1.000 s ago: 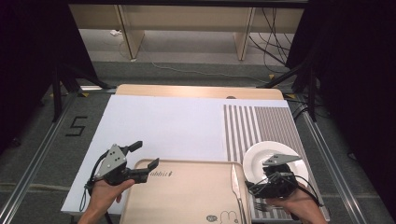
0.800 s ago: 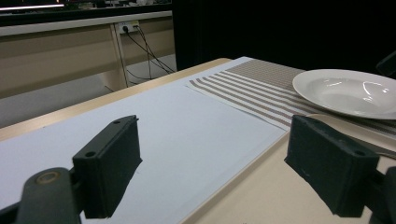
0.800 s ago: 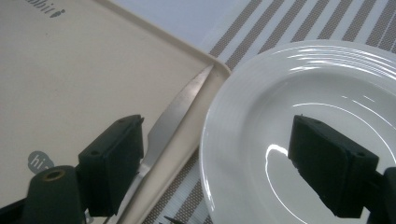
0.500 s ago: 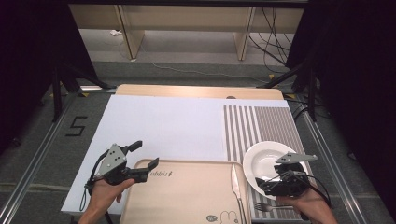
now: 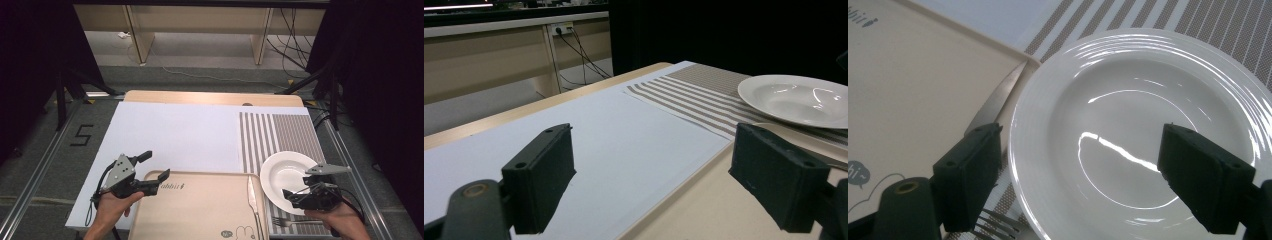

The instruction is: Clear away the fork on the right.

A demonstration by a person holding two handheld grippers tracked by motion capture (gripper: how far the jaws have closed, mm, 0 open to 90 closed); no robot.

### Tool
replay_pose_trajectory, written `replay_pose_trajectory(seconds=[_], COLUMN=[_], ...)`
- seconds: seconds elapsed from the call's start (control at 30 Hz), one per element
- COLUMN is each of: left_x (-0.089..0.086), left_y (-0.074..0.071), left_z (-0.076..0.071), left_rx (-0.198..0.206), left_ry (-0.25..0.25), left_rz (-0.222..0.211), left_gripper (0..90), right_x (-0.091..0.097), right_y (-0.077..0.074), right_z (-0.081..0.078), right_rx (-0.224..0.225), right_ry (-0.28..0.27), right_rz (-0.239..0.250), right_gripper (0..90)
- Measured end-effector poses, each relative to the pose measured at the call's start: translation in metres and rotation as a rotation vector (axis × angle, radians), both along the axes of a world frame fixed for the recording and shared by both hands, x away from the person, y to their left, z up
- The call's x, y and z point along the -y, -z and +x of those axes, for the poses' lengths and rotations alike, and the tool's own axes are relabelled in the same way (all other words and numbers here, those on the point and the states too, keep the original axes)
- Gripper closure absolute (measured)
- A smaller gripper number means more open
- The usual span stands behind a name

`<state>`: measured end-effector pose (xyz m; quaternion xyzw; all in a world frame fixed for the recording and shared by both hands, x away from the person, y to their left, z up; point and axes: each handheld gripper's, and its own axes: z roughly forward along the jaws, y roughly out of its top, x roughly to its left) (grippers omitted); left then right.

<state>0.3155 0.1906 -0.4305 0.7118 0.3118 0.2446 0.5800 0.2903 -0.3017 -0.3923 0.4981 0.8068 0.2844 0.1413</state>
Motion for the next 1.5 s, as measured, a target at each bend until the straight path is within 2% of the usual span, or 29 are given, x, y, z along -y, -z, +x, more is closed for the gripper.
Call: replay_pose_trajectory(seconds=[0.03, 0.13, 0.2, 0.23, 0.27, 0.3, 0.4, 0.43, 0.47, 0.5, 0.53, 0.6, 0.67, 0.77, 0.8, 0.87, 0.93, 0.97, 1.1, 1.17, 1.27, 1.33, 1.37, 1.4, 1.43, 1.5], left_x=[0.0, 0.0, 0.0, 0.0, -0.001, -0.001, -0.002, -0.002, -0.001, -0.001, 0.0, 0.0, -0.001, -0.001, -0.001, 0.0, 0.0, 0.001, 0.001, 0.001, 0.001, 0.001, 0.001, 0.001, 0.001, 0.001], left_y=[0.0, 0.001, 0.001, 0.001, 0.001, 0.001, 0.0, -0.001, -0.001, -0.001, 0.0, -0.001, -0.001, -0.001, -0.001, -0.001, -0.001, 0.0, 0.0, 0.0, 0.0, 0.0, 0.0, 0.0, 0.0, 0.0], left_z=[0.0, 0.001, 0.0, -0.001, -0.001, -0.001, -0.001, -0.001, -0.001, -0.001, -0.001, -0.002, -0.002, -0.002, -0.003, -0.003, -0.003, -0.002, -0.002, -0.002, -0.002, -0.002, -0.002, -0.002, -0.002, -0.002], left_rx=[-0.001, -0.004, 0.002, -0.002, 0.001, 0.001, 0.007, 0.004, 0.005, 0.006, 0.01, 0.007, 0.005, 0.008, 0.01, 0.009, 0.008, 0.013, 0.007, 0.006, 0.007, 0.007, 0.006, 0.006, 0.004, 0.004], left_ry=[0.0, -0.003, 0.0, -0.006, -0.005, -0.006, -0.004, -0.002, 0.001, 0.004, 0.01, 0.007, 0.006, 0.006, 0.008, 0.01, 0.011, 0.017, 0.012, 0.012, 0.012, 0.012, 0.013, 0.014, 0.015, 0.015], left_rz=[0.001, 0.0, -0.005, 0.002, 0.002, 0.0, -0.008, -0.009, -0.01, -0.003, -0.01, -0.001, -0.004, -0.004, -0.001, 0.002, 0.005, -0.007, 0.004, 0.005, 0.003, 0.004, 0.004, 0.005, 0.004, 0.006], left_gripper=[16.9, 16.9, 16.9, 16.9, 16.9, 16.9, 16.8, 16.9, 16.9, 16.9, 16.9, 16.9, 16.9, 16.9, 16.8, 16.9, 16.8, 16.8, 16.8, 16.8, 16.8, 16.8, 16.8, 16.8, 16.8, 16.8], right_x=[0.003, 0.009, 0.012, 0.014, 0.013, 0.014, 0.021, 0.02, 0.024, 0.022, 0.024, 0.026, 0.027, 0.031, 0.034, 0.036, 0.038, 0.04, 0.046, 0.053, 0.06, 0.064, 0.065, 0.069, 0.068, 0.073], right_y=[0.001, 0.001, 0.001, 0.003, 0.003, 0.003, 0.005, 0.004, 0.006, 0.006, 0.005, 0.007, 0.006, 0.006, 0.007, 0.006, 0.007, 0.008, 0.013, 0.015, 0.015, 0.017, 0.017, 0.019, 0.019, 0.023], right_z=[0.001, 0.001, -0.001, -0.001, -0.004, -0.004, -0.005, -0.006, -0.005, -0.008, -0.008, -0.011, -0.013, -0.014, -0.014, -0.017, -0.019, -0.019, -0.023, -0.024, -0.027, -0.027, -0.028, -0.027, -0.029, -0.027], right_rx=[0.022, 0.023, 0.001, 0.014, -0.014, -0.015, -0.011, -0.022, 0.007, -0.018, -0.021, -0.025, -0.034, -0.043, -0.029, -0.046, -0.056, -0.059, -0.081, -0.086, -0.1, -0.094, -0.113, -0.089, -0.125, -0.105], right_ry=[-0.021, -0.01, 0.006, 0.002, 0.036, 0.044, 0.018, 0.044, 0.006, 0.044, 0.036, 0.056, 0.075, 0.079, 0.069, 0.092, 0.096, 0.089, 0.09, 0.096, 0.112, 0.101, 0.111, 0.086, 0.121, 0.099], right_rz=[-0.004, -0.002, -0.007, -0.011, -0.005, -0.011, -0.029, -0.031, -0.043, -0.035, -0.041, -0.026, -0.031, -0.043, -0.044, -0.043, -0.05, -0.055, -0.085, -0.06, -0.068, -0.064, -0.054, -0.06, -0.046, -0.055], right_gripper=[19.0, 19.0, 19.0, 19.0, 19.0, 19.0, 19.0, 19.0, 19.0, 19.0, 19.0, 19.0, 19.0, 19.0, 19.0, 19.0, 19.0, 19.0, 19.0, 19.0, 19.0, 19.0, 19.0, 19.0, 19.0, 19.0])
